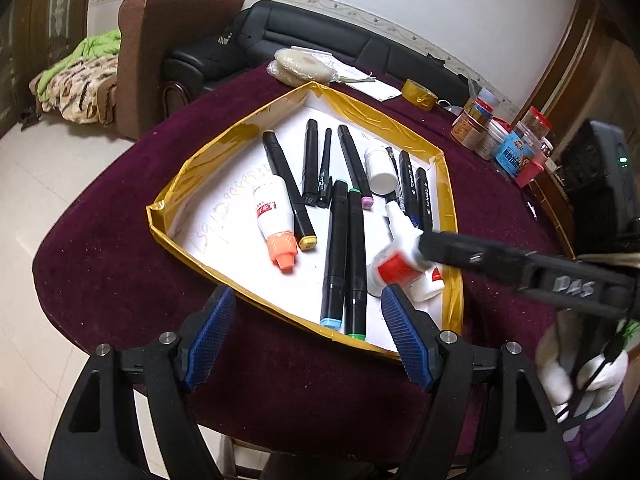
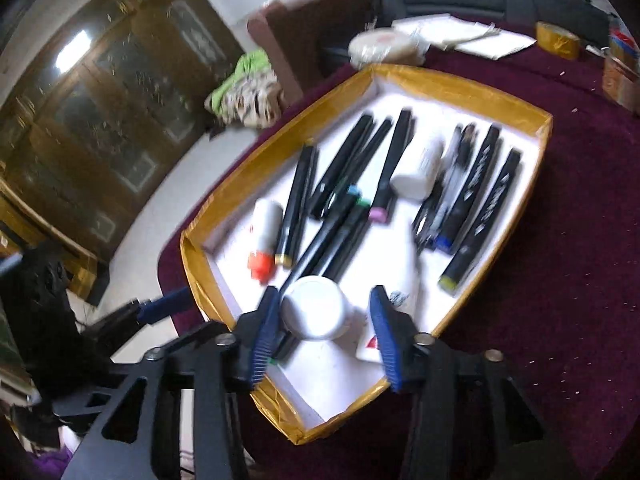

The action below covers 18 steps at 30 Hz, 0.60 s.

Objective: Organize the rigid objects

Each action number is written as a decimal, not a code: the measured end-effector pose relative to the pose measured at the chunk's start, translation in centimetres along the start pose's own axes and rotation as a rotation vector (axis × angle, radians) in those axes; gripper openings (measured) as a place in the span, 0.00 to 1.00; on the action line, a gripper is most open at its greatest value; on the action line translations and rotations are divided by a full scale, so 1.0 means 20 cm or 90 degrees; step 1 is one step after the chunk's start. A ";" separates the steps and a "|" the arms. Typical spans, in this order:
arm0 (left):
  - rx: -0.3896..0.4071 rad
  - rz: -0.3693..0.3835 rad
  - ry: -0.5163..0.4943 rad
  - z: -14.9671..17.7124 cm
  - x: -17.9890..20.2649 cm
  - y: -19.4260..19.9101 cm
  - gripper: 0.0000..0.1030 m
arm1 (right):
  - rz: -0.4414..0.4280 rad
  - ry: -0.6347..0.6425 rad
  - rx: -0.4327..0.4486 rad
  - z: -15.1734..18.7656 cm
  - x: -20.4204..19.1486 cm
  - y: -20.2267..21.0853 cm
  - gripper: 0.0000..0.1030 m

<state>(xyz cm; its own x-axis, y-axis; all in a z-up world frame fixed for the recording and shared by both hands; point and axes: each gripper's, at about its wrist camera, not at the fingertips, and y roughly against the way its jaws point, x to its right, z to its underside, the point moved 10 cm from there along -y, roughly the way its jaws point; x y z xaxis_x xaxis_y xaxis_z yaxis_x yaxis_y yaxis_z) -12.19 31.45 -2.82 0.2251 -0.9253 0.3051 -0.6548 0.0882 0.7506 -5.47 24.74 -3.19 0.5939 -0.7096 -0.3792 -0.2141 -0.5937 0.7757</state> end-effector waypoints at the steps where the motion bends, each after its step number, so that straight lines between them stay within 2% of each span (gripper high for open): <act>1: 0.001 0.001 0.001 0.00 0.00 0.00 0.75 | -0.009 -0.001 0.005 -0.03 0.01 0.01 0.44; 3: 0.001 0.000 0.005 -0.01 0.00 0.00 0.75 | -0.024 0.005 0.011 -0.02 -0.01 0.04 0.44; 7: 0.004 -0.008 0.007 -0.01 0.00 0.00 0.75 | 0.003 0.014 0.026 0.01 0.00 0.07 0.44; 12: 0.015 -0.019 0.003 -0.02 -0.01 0.02 0.75 | 0.033 0.092 0.005 0.08 -0.06 0.04 0.44; 15: 0.038 -0.032 0.000 -0.05 -0.02 0.05 0.75 | 0.051 0.132 0.003 0.10 -0.12 0.03 0.44; 18: 0.090 -0.064 -0.037 -0.10 0.02 0.12 0.75 | 0.064 0.131 0.018 0.07 -0.12 0.04 0.44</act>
<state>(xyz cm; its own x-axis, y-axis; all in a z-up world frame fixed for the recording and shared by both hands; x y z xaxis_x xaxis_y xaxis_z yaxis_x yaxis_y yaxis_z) -12.12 32.13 0.25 0.2549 -0.9471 0.1952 -0.7266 -0.0544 0.6849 -8.09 25.48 -2.37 0.7132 -0.6751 -0.1885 -0.2999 -0.5370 0.7885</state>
